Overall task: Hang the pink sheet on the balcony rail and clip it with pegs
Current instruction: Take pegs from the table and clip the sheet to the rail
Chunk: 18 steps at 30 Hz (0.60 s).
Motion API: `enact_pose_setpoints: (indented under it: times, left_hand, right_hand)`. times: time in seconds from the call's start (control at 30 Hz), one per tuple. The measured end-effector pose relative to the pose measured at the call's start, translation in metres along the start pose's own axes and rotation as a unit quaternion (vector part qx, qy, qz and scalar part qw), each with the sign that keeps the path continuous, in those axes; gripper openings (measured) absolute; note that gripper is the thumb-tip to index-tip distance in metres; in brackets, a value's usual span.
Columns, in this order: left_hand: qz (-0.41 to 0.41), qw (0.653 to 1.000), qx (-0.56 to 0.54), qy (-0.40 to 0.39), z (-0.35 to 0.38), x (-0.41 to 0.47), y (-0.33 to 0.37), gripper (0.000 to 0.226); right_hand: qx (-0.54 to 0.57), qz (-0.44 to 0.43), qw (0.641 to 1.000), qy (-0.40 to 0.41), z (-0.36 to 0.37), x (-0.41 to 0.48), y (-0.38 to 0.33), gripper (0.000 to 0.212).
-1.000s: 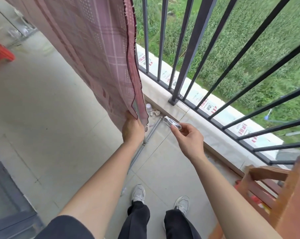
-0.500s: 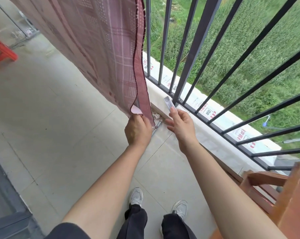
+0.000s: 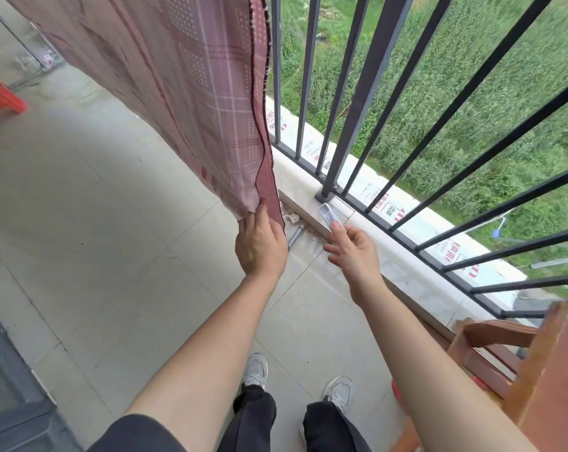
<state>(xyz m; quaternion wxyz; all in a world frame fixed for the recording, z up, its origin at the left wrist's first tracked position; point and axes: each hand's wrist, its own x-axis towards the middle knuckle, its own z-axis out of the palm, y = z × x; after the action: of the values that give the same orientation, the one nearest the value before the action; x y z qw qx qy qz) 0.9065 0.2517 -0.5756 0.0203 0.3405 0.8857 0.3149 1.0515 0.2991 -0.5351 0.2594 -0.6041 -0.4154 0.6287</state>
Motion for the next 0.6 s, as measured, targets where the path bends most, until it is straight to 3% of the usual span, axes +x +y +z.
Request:
enact_pose_setpoints:
  times: [0.17,0.33,0.6]
  left_hand:
    - [-0.057,0.998,0.014,0.002,0.004,0.008,0.013,0.051]
    - [-0.069,0.997,0.013,0.018,0.011,0.023,0.024,0.036]
    - [0.063,0.997,0.006,0.033,0.015,0.013,-0.003,0.020]
  right_hand:
    - [0.001,0.002,1.000,-0.001,-0.006,-0.001,-0.001,0.034]
    - [-0.001,0.000,1.000,0.000,-0.014,-0.001,-0.004,0.035]
    - [-0.076,-0.100,0.992,-0.022,-0.006,0.001,-0.013,0.029]
